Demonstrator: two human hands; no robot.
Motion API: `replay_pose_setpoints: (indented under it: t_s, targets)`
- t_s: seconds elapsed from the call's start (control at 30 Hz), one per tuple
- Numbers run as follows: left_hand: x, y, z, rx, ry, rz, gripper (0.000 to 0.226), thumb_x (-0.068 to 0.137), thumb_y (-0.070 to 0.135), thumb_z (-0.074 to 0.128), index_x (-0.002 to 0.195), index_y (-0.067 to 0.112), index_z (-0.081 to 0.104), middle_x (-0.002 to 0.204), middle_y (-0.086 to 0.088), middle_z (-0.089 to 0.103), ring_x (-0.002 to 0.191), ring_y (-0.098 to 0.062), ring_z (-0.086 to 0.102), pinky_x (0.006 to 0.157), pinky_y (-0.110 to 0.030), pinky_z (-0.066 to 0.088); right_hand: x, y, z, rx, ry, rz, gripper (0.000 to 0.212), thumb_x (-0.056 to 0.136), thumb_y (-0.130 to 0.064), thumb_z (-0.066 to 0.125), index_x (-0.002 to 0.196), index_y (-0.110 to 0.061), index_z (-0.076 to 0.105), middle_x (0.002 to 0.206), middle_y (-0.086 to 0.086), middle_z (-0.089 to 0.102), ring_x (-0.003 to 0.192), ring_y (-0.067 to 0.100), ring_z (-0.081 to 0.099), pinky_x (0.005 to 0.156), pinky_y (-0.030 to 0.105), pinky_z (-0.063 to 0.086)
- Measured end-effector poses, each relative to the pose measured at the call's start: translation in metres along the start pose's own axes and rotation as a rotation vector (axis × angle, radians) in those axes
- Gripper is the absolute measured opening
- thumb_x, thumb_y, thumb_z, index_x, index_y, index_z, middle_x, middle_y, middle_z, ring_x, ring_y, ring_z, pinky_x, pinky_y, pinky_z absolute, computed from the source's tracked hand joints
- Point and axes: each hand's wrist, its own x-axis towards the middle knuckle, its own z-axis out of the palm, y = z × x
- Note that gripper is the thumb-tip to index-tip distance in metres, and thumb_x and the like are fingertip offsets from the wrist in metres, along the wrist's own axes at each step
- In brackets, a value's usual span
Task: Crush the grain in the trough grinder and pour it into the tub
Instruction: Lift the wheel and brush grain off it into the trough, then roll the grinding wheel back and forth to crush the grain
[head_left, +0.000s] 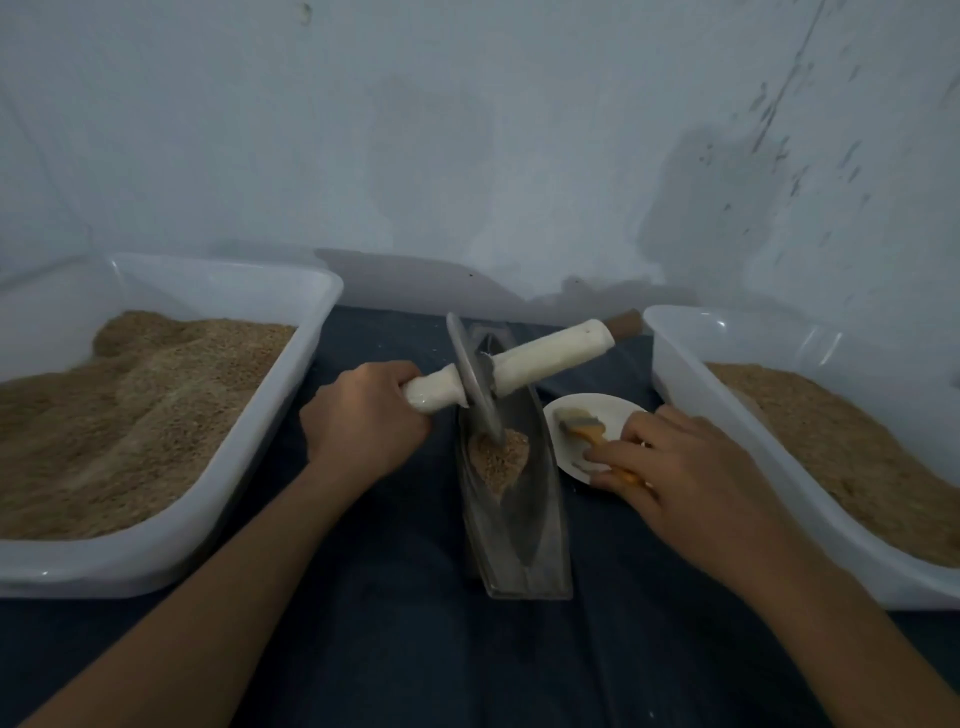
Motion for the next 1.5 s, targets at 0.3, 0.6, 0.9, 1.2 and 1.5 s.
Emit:
replay_pose_setpoints:
  t_s: [0.3, 0.6, 0.9, 1.2, 1.5]
  targets:
    - [-0.004, 0.002, -0.002, 0.186, 0.079, 0.204, 0.014, 0.076, 0.03, 0.076, 0.082, 0.036, 0.064, 0.064, 0.013, 0.052, 0.062, -0.016, 0.055, 0.05, -0.022, 0.025, 0.003, -0.003, -0.029, 0.204, -0.37, 0.053, 0.053, 0.082, -0.08, 0.037, 0.119, -0.051, 0.063, 0.096, -0.031, 0.056, 0.094, -0.004, 0.051, 0.079, 0.025, 0.047]
    - [-0.005, 0.006, -0.006, 0.288, 0.054, 0.418, 0.016, 0.081, 0.036, 0.078, 0.088, 0.036, 0.064, 0.076, 0.009, 0.064, 0.069, -0.021, 0.065, 0.051, -0.026, 0.029, 0.058, -0.002, -0.013, -0.013, -0.155, 0.067, 0.045, 0.078, -0.036, 0.068, 0.121, -0.037, 0.053, 0.113, -0.014, 0.048, 0.104, 0.011, 0.047, 0.081, 0.03, 0.043]
    - [0.025, 0.012, 0.01, 0.438, 0.022, 0.4, 0.016, 0.083, 0.031, 0.069, 0.091, 0.035, 0.055, 0.068, 0.01, 0.039, 0.067, -0.027, 0.058, 0.057, -0.033, 0.033, 0.119, 0.015, 0.045, -0.141, -0.271, 0.197, 0.019, 0.073, -0.039, 0.065, 0.092, -0.037, 0.066, 0.074, -0.006, 0.051, 0.063, 0.018, 0.045, 0.054, 0.03, 0.027]
    - [0.006, 0.022, 0.001, 0.56, 0.092, 0.511, 0.028, 0.081, 0.025, 0.075, 0.099, 0.025, 0.053, 0.083, 0.0, 0.065, 0.075, -0.028, 0.065, 0.061, -0.036, 0.034, 0.075, 0.004, 0.065, -0.238, 0.013, 0.217, 0.029, 0.082, -0.032, 0.069, 0.08, -0.028, 0.04, 0.062, -0.008, 0.037, 0.053, 0.02, 0.037, 0.052, 0.03, 0.029]
    - [0.022, 0.017, -0.012, 0.45, -0.301, 0.351, 0.029, 0.081, 0.034, 0.07, 0.108, 0.042, 0.063, 0.096, 0.008, 0.067, 0.091, -0.024, 0.067, 0.072, -0.037, 0.05, 0.099, 0.01, 0.037, -0.116, -0.342, 0.187, 0.012, 0.071, -0.036, 0.069, 0.076, -0.031, 0.059, 0.068, -0.006, 0.055, 0.057, 0.012, 0.052, 0.048, 0.026, 0.031]
